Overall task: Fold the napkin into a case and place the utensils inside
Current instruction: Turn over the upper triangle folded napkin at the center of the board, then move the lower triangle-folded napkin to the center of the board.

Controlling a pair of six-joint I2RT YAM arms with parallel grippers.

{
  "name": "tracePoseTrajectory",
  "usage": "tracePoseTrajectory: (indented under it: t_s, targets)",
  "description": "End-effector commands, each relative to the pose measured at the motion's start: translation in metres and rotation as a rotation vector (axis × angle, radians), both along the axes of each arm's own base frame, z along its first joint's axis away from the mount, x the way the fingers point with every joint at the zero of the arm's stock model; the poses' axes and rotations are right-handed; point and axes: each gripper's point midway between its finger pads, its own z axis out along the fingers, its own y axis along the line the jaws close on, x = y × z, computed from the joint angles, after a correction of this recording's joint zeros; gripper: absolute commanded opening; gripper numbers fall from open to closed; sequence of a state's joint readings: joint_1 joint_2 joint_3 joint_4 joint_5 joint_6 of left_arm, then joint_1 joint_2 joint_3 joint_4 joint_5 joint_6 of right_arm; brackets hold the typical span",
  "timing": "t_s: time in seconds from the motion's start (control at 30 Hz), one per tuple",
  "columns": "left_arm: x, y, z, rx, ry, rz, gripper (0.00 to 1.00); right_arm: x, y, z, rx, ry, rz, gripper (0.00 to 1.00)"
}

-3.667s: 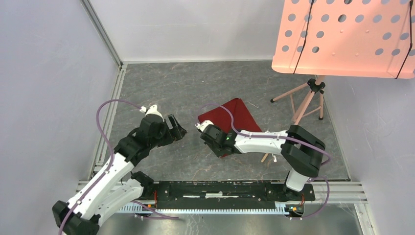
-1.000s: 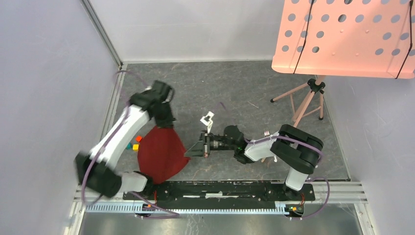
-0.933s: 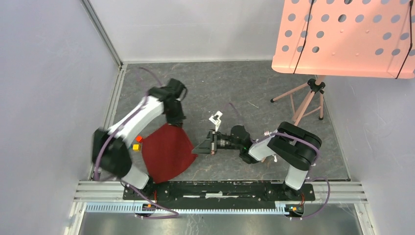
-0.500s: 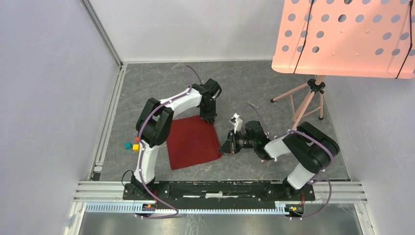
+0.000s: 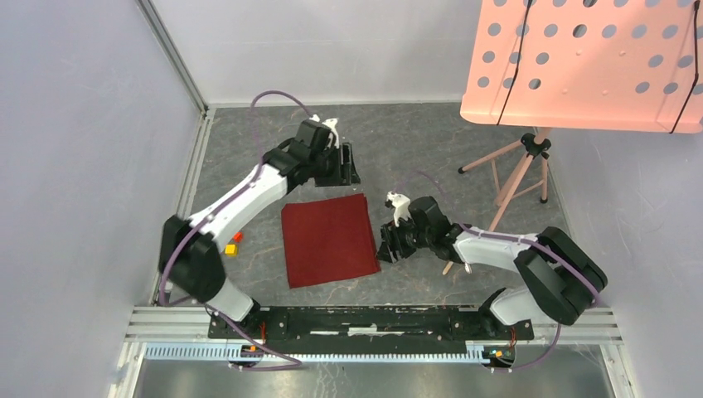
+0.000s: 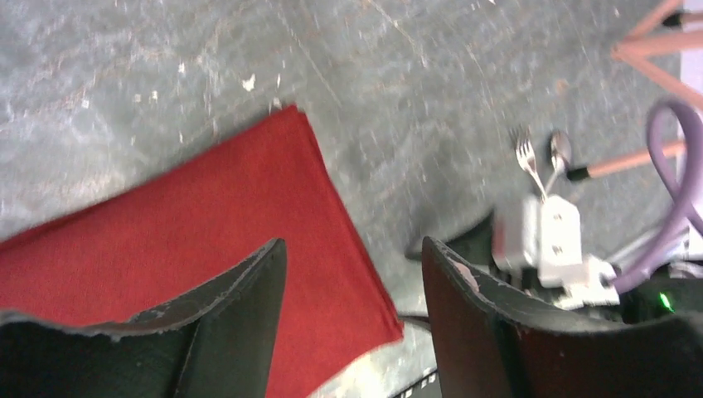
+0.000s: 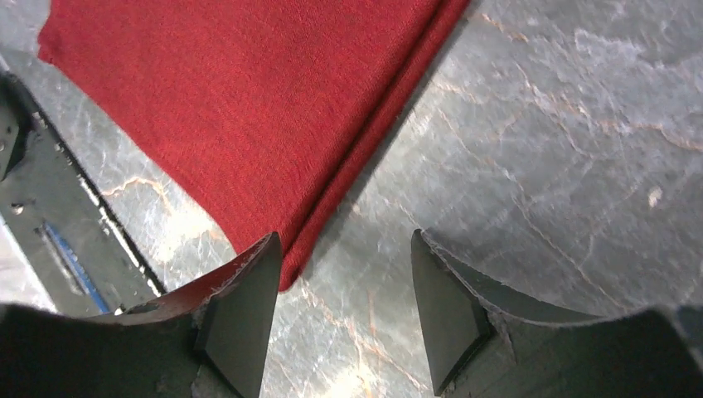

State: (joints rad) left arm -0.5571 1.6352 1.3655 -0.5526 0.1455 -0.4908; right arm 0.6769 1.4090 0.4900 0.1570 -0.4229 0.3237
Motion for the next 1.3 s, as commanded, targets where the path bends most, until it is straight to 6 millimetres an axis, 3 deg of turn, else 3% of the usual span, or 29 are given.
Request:
tracePoseTrajectory:
  t_s: [0.0,0.17,0.23,0.33,0.43,0.5,0.57,0.73,0.87,0.97,1.07,1.13,1.27]
  targets:
    - [-0.04,0.028,0.003,-0.016,-0.048,-0.044,0.68,0.017,0.004,-0.009,-0.187,-0.075,-0.075,0.64]
    - [-0.082,0.054,-0.02,-0.041,-0.021,-0.004,0.71,0.016,0.003,-0.021,-0.358,-0.14,-0.154,0.64]
    - [-0.092,0.061,-0.028,-0.04,-0.016,0.004,0.71,0.015,-0.009,-0.033,-0.449,-0.137,-0.172,0.57]
    - [-0.094,0.073,-0.031,-0.012,-0.037,0.048,0.72,0.025,-0.046,-0.043,-0.617,-0.199,-0.241,0.47]
    - [-0.09,0.079,-0.037,-0.014,-0.031,0.11,0.74,0.043,-0.084,-0.037,-0.758,-0.277,-0.318,0.42]
    - [-0.084,0.078,-0.043,-0.033,-0.021,0.149,0.74,0.056,-0.097,-0.026,-0.803,-0.317,-0.354,0.42]
    - [-0.076,0.08,-0.047,-0.068,-0.012,0.203,0.74,0.07,-0.098,-0.011,-0.802,-0.347,-0.361,0.44]
    - [-0.06,0.086,-0.056,-0.206,0.031,0.313,0.74,0.094,-0.024,0.043,-0.461,-0.375,-0.244,0.68]
    - [-0.055,0.087,-0.065,-0.22,0.068,0.309,0.73,0.119,0.023,0.073,-0.235,-0.339,-0.202,0.7]
    - [-0.056,0.088,-0.074,-0.201,0.091,0.3,0.73,0.14,0.056,0.086,-0.085,-0.299,-0.158,0.62]
    - [-0.058,0.093,-0.079,-0.185,0.094,0.313,0.73,0.158,0.081,0.087,0.038,-0.256,-0.118,0.44]
    - [-0.059,0.096,-0.081,-0.178,0.092,0.32,0.73,0.171,0.09,0.086,0.092,-0.239,-0.11,0.37]
    - [-0.058,0.103,-0.09,-0.142,0.104,0.332,0.73,0.194,0.095,0.075,0.167,-0.215,-0.108,0.32]
